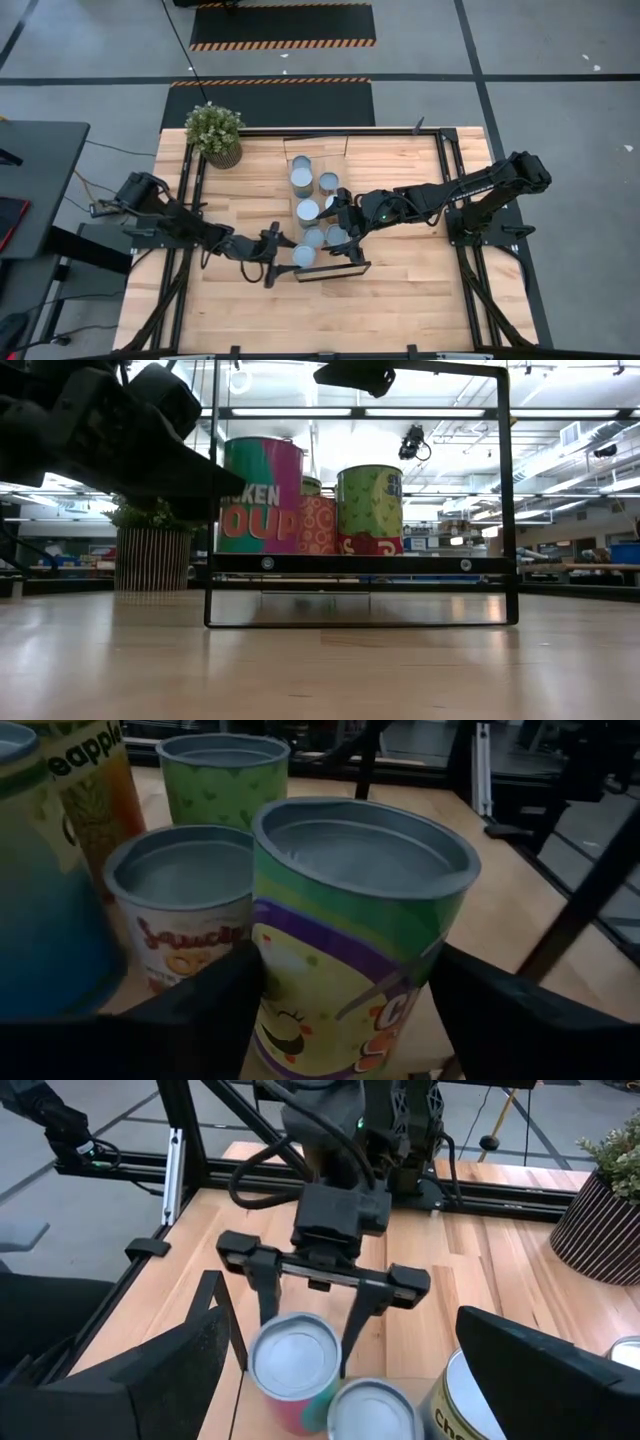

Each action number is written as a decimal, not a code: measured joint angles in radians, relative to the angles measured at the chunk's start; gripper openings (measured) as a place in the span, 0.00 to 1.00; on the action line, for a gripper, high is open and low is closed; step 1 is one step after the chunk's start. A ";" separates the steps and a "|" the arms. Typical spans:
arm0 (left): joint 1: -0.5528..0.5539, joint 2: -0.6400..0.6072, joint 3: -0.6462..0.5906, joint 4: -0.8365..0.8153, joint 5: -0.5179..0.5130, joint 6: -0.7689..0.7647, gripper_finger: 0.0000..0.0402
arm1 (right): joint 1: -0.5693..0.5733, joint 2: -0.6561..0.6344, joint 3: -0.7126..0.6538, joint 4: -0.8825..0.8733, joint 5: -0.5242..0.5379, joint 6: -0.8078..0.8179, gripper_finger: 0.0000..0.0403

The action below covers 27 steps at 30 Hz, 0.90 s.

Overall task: Pick and place cans onto a shelf
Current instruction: Put the canned chicken soup on the shelf

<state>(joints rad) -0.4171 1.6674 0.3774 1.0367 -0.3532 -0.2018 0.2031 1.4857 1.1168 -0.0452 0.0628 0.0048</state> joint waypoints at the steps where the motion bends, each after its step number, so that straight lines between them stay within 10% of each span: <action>1: 0.000 0.005 0.004 0.000 -0.002 -0.002 0.70 | 0.000 0.000 0.000 0.000 0.000 0.000 0.98; 9: 0.000 0.017 0.041 -0.043 -0.003 0.010 0.90 | 0.000 0.000 0.000 0.000 0.000 -0.002 0.98; 27: -0.042 -0.142 0.042 -0.316 -0.080 0.105 0.91 | 0.000 0.000 0.000 -0.003 0.000 0.003 0.98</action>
<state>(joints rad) -0.4591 1.5256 0.4191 0.7202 -0.4331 -0.0969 0.2031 1.4857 1.1168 -0.0483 0.0624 0.0082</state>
